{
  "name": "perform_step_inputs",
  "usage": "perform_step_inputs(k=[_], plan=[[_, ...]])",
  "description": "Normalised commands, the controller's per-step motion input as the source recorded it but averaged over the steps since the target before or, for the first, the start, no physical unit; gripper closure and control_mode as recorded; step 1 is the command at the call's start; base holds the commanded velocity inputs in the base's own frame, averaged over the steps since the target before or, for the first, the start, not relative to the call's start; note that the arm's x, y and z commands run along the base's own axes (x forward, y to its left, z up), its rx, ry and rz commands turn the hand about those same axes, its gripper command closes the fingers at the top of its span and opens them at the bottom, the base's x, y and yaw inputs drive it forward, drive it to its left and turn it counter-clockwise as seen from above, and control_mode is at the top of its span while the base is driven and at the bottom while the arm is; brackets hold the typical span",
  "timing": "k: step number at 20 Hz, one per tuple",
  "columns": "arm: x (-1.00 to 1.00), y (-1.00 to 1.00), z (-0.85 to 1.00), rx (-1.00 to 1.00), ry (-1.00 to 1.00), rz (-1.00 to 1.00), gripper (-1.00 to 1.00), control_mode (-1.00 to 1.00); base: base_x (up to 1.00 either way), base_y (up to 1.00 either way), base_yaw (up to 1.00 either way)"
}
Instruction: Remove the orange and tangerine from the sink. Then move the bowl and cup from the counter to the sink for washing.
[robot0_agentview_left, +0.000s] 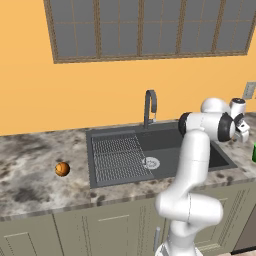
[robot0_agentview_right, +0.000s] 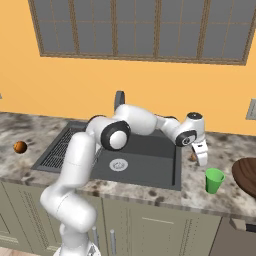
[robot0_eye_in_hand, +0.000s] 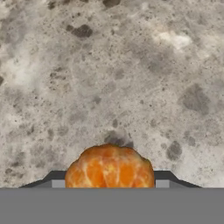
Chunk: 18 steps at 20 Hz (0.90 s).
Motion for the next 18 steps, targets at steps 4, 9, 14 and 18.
perform_step_inputs(k=[4, 9, 14, 18], plan=[[0.12, -0.02, -0.1, 0.0, 0.04, 0.04, 1.0, -1.0, 0.0, 0.0, 0.0], [0.12, -0.02, -0.13, 0.0, 0.02, 0.05, 1.0, -1.0, 0.0, 0.0, 0.0], [0.09, -0.12, -0.16, 0.0, 0.03, 0.04, 1.0, -1.0, 0.0, 0.0, 0.0], [0.08, -0.14, -0.16, 0.0, 0.03, 0.04, 1.0, -1.0, 0.0, 0.0, 0.0]])
